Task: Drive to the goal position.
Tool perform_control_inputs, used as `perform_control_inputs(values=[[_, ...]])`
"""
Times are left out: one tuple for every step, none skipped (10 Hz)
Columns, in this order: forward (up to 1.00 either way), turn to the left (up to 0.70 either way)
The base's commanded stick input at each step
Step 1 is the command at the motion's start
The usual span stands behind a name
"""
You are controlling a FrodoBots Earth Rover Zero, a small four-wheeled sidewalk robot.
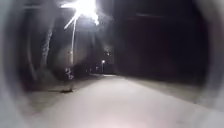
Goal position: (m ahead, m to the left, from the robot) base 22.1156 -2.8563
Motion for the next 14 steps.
perform_control_inputs(values=[[0.7, 0.0], [0.7, 0.0], [0.7, 0.0], [0.7, 0.0], [0.7, 0.0], [0.7, 0.0], [0.7, 0.0], [0.7, 0.0], [0.7, 0.0], [0.7, 0.0], [0.7, 0.0], [0.7, 0.0], [0.7, 0.0], [0.7, 0.0]])
